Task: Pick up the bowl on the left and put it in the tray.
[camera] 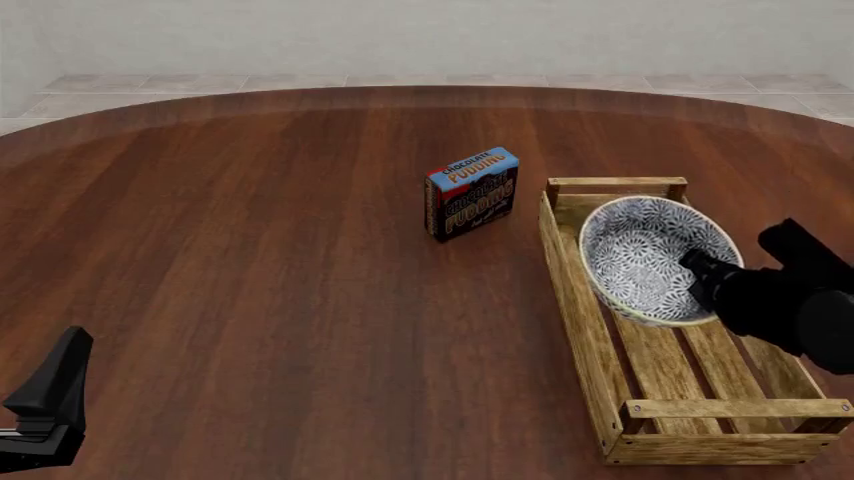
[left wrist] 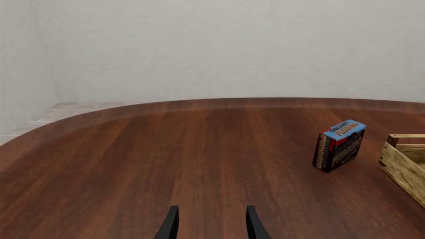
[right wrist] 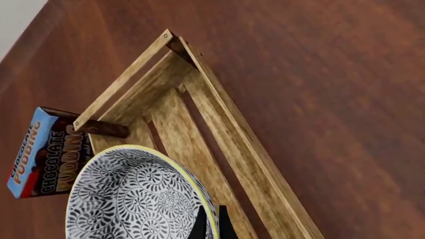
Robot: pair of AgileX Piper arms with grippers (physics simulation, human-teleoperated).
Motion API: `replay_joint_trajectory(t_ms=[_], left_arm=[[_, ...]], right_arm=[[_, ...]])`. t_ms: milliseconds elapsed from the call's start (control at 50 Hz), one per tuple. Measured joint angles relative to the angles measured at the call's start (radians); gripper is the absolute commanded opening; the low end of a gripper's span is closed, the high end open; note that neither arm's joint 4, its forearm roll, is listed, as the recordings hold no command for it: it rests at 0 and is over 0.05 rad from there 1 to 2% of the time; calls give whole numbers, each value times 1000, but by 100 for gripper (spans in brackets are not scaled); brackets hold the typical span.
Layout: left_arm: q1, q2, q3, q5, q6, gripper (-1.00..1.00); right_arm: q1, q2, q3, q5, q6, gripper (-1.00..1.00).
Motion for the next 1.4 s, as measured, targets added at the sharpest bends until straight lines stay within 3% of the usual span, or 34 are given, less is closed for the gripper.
replay_joint_trajectory(t_ms=[640,660,1140,1400], left_arm=[[0,0,0,0,0,100],[0,0,0,0,0,100],[0,0,0,0,0,100],[0,0,0,0,0,100]], right_arm=[[-3,68,9,-58,8,-100],[-4,69,8,-58,7,100],[-18,36,-24,3,-55,100],[22,-126,-27,112,-97,100]])
